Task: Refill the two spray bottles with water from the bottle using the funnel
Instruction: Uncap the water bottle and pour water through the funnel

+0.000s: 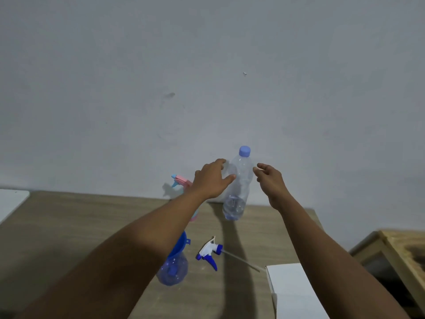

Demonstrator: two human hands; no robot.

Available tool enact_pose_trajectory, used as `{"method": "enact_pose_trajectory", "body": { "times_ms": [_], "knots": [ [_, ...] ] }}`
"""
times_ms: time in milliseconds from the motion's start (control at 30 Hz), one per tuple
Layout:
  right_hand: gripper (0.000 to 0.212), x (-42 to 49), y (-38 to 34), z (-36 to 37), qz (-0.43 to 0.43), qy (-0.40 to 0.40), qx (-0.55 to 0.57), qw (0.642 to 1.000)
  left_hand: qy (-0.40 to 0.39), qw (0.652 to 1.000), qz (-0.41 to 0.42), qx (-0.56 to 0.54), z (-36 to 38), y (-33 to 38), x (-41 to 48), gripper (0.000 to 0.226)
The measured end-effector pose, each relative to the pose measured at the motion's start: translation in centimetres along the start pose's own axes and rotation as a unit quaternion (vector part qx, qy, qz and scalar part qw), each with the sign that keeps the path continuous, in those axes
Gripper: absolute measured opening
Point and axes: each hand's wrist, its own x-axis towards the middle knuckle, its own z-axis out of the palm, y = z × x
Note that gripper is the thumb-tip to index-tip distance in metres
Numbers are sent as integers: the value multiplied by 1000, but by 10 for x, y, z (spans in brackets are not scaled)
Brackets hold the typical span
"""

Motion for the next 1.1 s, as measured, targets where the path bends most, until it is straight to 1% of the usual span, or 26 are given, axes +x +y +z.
{"method": "enact_pose_trajectory", "body": {
  "times_ms": [67, 167, 300, 367, 467, 567, 633, 700, 867, 967, 1100],
  "knots": [
    [49, 3, 3, -4, -6, -29, -20, 999, -15, 1000, -16, 0, 12, 5, 11, 65],
    [39, 3, 9, -7, -36, -52, -29, 998, -30, 998, -35, -40, 22, 6, 20, 62],
    [28, -3, 18, -7, -79, -41, -9, 996, 6, 993, -45, -113, 25, 9, 19, 56],
    [27, -7, 20, -9, -88, -28, -5, 996, 22, 988, -44, -149, 24, 15, 13, 54],
    [25, -22, 15, -18, -119, -10, 15, 993, 50, 981, -22, -187, 13, 30, -1, 54],
    [22, -48, 4, -36, -167, 1, 29, 985, 73, 979, 16, -191, -6, 53, -25, 54],
    [25, -68, -4, -47, -198, 0, 29, 980, 83, 978, 32, -187, -21, 68, -45, 53],
    [28, -90, -10, -55, -209, -9, 30, 977, 88, 978, 36, -186, -32, 78, -69, 53],
    [27, -145, -2, -65, -193, -68, 32, 978, 99, 976, 3, -195, -26, 80, -134, 52],
    [26, -174, 19, -65, -160, -99, 46, 981, 90, 974, -26, -206, -9, 70, -169, 53],
    [33, -205, 50, -63, -113, -126, 46, 985, 81, 972, -59, -214, 13, 56, -207, 53]
  ]
}}
